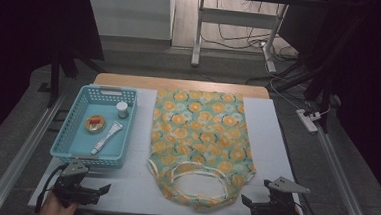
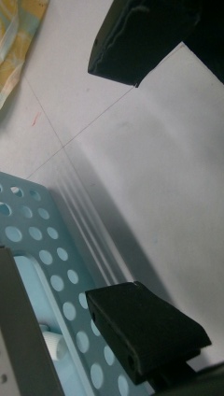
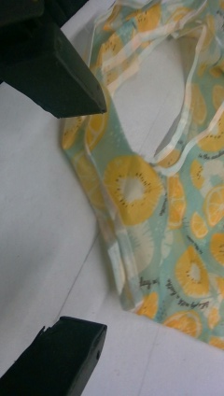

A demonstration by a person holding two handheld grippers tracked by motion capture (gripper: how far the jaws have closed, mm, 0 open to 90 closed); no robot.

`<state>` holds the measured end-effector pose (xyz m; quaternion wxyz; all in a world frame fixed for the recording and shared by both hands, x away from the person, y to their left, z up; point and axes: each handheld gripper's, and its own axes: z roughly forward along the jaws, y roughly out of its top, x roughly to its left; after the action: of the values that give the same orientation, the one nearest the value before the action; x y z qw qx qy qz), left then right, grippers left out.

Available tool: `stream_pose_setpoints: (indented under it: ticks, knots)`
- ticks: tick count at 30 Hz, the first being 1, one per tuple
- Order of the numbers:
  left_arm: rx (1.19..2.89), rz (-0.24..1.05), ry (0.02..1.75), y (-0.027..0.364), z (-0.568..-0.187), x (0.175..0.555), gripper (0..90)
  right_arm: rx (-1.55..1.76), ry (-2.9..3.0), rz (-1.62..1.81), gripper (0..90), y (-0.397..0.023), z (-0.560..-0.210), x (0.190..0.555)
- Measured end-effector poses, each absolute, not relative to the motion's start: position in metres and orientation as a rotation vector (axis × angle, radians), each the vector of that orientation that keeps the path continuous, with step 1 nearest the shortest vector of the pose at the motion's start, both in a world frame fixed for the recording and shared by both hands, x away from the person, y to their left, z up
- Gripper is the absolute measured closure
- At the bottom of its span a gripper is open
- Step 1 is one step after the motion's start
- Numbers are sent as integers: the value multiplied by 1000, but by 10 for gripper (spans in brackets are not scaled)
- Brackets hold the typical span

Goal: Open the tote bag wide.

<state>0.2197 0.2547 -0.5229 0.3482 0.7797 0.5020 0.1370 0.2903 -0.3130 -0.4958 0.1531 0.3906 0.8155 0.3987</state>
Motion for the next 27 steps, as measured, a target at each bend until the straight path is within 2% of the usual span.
stream_pose_setpoints:
  ticks: [13, 27]
  knots:
    - [2003, 332, 1279, 257, -523, 219, 0, 1050, 2346, 1171, 0, -308, -491, 292]
    - [1998, 322, 1275, 259, -523, 219, 0, 939, 2449, 1149, 0, -284, -488, 295]
